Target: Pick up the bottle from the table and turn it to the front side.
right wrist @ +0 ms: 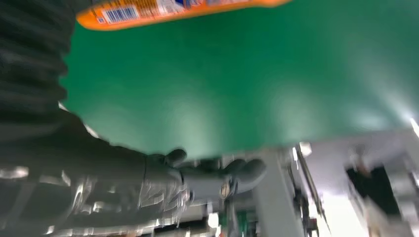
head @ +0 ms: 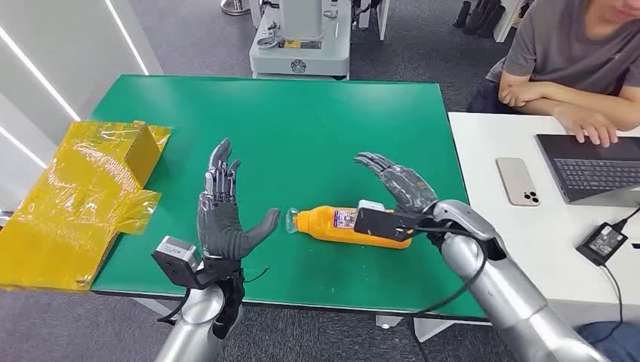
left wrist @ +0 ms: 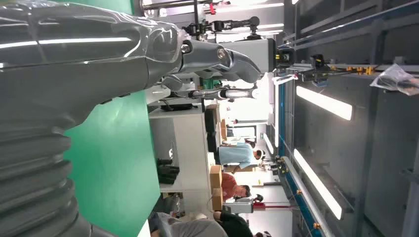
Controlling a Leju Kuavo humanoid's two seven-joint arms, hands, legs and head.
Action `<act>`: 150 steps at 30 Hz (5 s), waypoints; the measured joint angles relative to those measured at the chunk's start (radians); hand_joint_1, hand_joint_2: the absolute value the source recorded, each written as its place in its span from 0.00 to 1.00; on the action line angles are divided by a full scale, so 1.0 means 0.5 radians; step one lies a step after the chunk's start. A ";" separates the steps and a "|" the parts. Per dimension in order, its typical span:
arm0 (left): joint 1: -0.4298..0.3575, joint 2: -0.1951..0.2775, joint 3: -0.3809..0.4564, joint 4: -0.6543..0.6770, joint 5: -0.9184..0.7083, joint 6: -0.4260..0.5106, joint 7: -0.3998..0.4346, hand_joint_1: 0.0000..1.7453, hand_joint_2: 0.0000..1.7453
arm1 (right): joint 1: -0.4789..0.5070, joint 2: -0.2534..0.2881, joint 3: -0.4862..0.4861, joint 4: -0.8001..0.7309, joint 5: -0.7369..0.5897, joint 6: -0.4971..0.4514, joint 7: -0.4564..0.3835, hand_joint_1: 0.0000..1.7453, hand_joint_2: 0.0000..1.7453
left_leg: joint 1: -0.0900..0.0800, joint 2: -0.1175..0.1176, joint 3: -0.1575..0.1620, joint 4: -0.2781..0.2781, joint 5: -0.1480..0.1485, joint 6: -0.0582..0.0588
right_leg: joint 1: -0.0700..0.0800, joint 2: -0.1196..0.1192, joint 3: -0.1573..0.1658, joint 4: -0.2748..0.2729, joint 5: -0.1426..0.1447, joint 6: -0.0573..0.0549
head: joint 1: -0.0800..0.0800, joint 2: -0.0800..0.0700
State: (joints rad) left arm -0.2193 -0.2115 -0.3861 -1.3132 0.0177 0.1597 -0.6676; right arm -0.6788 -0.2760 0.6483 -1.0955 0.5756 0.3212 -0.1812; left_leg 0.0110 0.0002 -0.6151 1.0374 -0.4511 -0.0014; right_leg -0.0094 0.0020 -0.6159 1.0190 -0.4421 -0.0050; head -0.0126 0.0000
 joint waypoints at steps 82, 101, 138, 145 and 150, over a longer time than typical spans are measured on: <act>-0.066 -0.016 0.000 0.029 0.044 0.110 0.024 0.00 1.00 | -0.285 0.379 0.605 1.116 -0.023 -0.989 -0.071 1.00 1.00 | 0.000 -0.003 -0.003 0.000 0.001 0.002 | 0.001 -0.003 -0.001 0.000 0.000 0.001 | -0.001 0.000; -0.039 -0.020 0.000 0.029 0.104 0.279 -0.015 0.00 1.00 | -0.038 0.627 -0.058 0.688 -0.140 -1.848 -0.124 1.00 1.00 | 0.000 -0.003 -0.004 -0.001 0.000 0.002 | 0.000 -0.003 -0.002 -0.001 0.000 0.002 | -0.001 0.000; -0.046 -0.032 0.001 0.141 0.060 -0.041 0.101 0.00 1.00 | 0.306 0.712 -0.171 0.431 0.031 -0.996 -0.594 1.00 1.00 | 0.000 -0.002 -0.004 -0.001 0.001 0.002 | 0.000 -0.002 -0.002 -0.002 0.000 0.002 | -0.001 0.000; -0.056 -0.031 0.001 0.151 0.091 -0.014 0.101 0.00 1.00 | 0.284 0.724 -0.145 0.475 0.068 -0.927 -0.657 1.00 1.00 | 0.000 -0.003 -0.004 -0.001 0.000 0.002 | 0.000 -0.002 -0.002 -0.002 0.000 0.002 | -0.001 0.000; -0.056 -0.031 0.001 0.152 0.096 -0.012 0.101 0.00 1.00 | 0.277 0.730 -0.141 0.497 0.070 -0.927 -0.664 1.00 1.00 | 0.000 -0.002 -0.004 -0.001 0.000 0.002 | 0.000 -0.002 -0.002 -0.002 0.000 0.002 | 0.000 0.000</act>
State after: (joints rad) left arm -0.2474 -0.2270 -0.3857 -1.2371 0.0656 0.1536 -0.6169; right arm -0.5402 0.0892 0.5778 -0.8469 0.6107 -0.1423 -0.5132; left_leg 0.0111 -0.0010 -0.6171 1.0371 -0.4509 -0.0004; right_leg -0.0092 0.0009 -0.6169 1.0182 -0.4423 -0.0041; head -0.0128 0.0000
